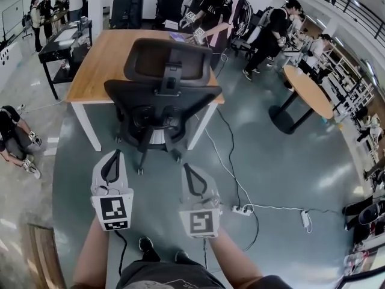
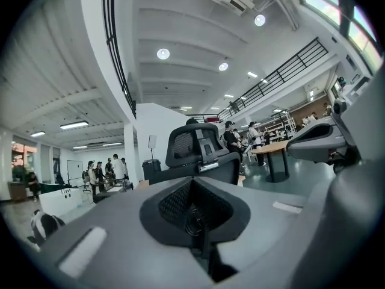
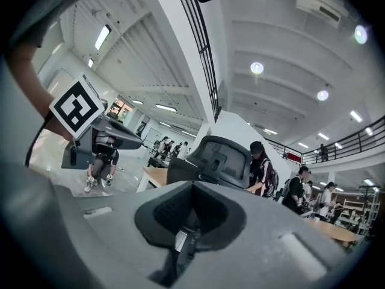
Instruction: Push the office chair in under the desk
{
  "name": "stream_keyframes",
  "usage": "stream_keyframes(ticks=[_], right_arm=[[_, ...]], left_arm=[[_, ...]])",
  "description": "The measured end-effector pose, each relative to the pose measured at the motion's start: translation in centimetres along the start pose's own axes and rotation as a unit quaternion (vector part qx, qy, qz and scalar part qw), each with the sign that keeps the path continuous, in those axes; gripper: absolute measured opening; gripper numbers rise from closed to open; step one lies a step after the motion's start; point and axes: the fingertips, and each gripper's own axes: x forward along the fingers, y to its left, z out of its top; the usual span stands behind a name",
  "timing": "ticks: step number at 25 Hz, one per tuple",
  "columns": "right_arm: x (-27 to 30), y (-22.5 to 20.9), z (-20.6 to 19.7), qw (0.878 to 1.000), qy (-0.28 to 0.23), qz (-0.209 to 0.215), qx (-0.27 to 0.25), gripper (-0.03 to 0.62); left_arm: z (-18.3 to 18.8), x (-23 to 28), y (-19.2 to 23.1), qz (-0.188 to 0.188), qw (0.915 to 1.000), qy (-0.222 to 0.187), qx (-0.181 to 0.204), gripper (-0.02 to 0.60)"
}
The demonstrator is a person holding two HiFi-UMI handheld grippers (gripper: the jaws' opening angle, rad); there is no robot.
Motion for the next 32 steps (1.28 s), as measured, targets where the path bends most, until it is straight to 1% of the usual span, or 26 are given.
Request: stream_keyframes(ticks=[2,5,9,11,14,20,23,28,32], right_arm=[[-0.5,0.5,0.4,1.0,-0.007,0.017,0.009,-0.009],[-2.1,-0.4,0.6,0.999,-0.019,0.025,0.025,-0.009],[-4.7,-1.8,-0.7,0.997,-0.032,0.035,0.056,-0.009],[-5.9,-2.7,-0.8,0.997,-0.037,0.035,0.06,-0.009],[-8.0,-3.7,-0.6,0.997,-0.043,0.035,0.062,-0.009],[-11.8,-4.4,-0.5,0.995,-0.052,0.052,0.06,-0.009],[-13.3,-4.5,-0.7,0.995,-0.057,0.059,0.059,-0.009],[-15.8,-4.9,-0.5,0.994,-0.064,0.067,0.065,-0.009],[-17.3,-5.1,-1.2,0.993,-0.062,0.069,0.077,-0.009]], left_arm=[[0.4,-1.0,-0.3,0.009,0.9999,0.005,-0.001,0.018],[1.1,-2.6,-1.8,0.019,0.9998,0.011,0.001,0.018],[1.5,-5.4,-4.7,0.025,0.9995,0.021,-0.004,0.018],[2.1,-6.7,-6.0,0.03,0.9993,0.02,-0.003,0.018],[2.7,-8.7,-8.0,0.032,0.9992,0.02,-0.014,0.018],[4.5,-12.1,-11.1,0.035,0.9984,0.012,-0.042,0.018],[4.9,-13.3,-12.6,0.035,0.9982,0.008,-0.048,0.018],[5.3,-15.4,-14.6,0.035,0.9984,0.006,-0.045,0.018],[5.6,-16.7,-16.0,0.03,0.9985,0.003,-0.046,0.018]])
